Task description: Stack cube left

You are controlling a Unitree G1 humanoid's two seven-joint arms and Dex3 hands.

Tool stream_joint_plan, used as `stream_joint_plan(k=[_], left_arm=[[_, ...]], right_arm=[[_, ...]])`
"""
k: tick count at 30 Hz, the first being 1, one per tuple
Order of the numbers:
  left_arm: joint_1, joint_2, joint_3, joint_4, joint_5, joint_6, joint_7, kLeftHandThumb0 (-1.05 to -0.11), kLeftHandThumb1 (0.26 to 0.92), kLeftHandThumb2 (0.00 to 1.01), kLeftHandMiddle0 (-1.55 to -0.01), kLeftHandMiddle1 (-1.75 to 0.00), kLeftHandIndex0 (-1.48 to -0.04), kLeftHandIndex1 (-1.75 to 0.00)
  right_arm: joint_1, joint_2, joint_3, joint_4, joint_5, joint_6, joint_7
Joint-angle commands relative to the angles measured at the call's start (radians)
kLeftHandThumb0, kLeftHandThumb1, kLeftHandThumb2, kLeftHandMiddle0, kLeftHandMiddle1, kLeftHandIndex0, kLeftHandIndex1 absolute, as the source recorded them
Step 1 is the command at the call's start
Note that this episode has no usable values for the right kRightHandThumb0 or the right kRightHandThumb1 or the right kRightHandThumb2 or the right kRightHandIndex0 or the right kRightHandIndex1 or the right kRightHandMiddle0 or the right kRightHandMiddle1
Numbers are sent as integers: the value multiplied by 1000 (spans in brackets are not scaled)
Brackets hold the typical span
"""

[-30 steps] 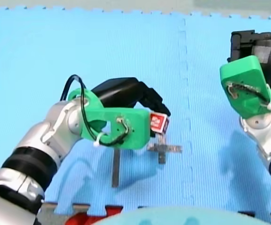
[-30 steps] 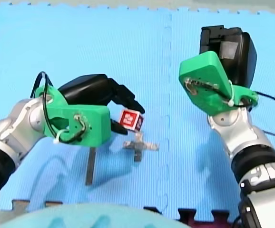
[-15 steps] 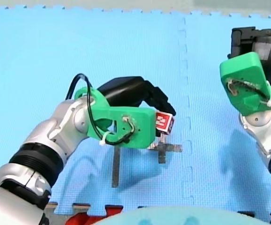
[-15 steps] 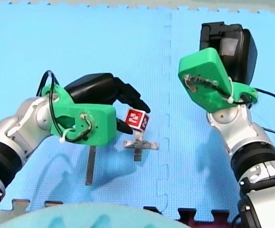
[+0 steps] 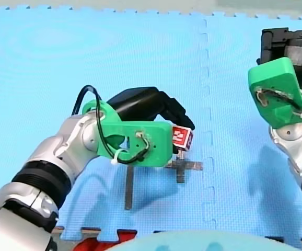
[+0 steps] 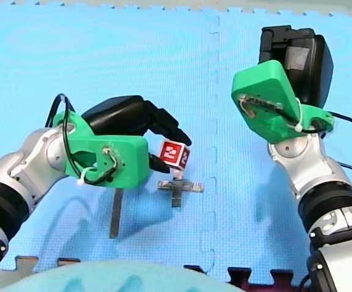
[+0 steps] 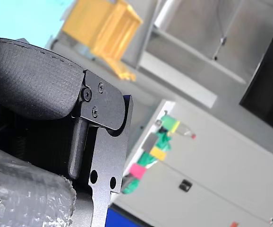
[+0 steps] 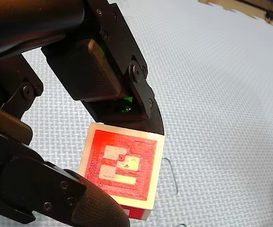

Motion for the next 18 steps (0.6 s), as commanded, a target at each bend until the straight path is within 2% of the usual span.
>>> stream_joint_plan(k=[1,6,12,18], left_arm=[[-8,8,3,6,2,0,2,-456,761,1,-1039,-1746,-1331,0],[-12,12,8,14,-5,-2,-6,-461,761,1,-1037,-1746,-1330,-1],[-17,11,8,17,-3,0,-9,-469,760,0,-1036,-1746,-1333,-2],[-21,14,8,16,-3,2,-14,-471,759,0,-1036,-1746,-1333,-2]], right_arm=[[4,-8,-2,-6,2,-7,-4],[14,-23,-4,-13,-2,-3,-18],[28,-41,-8,-28,2,-15,-12],[39,-46,-9,-47,1,-17,-12]])
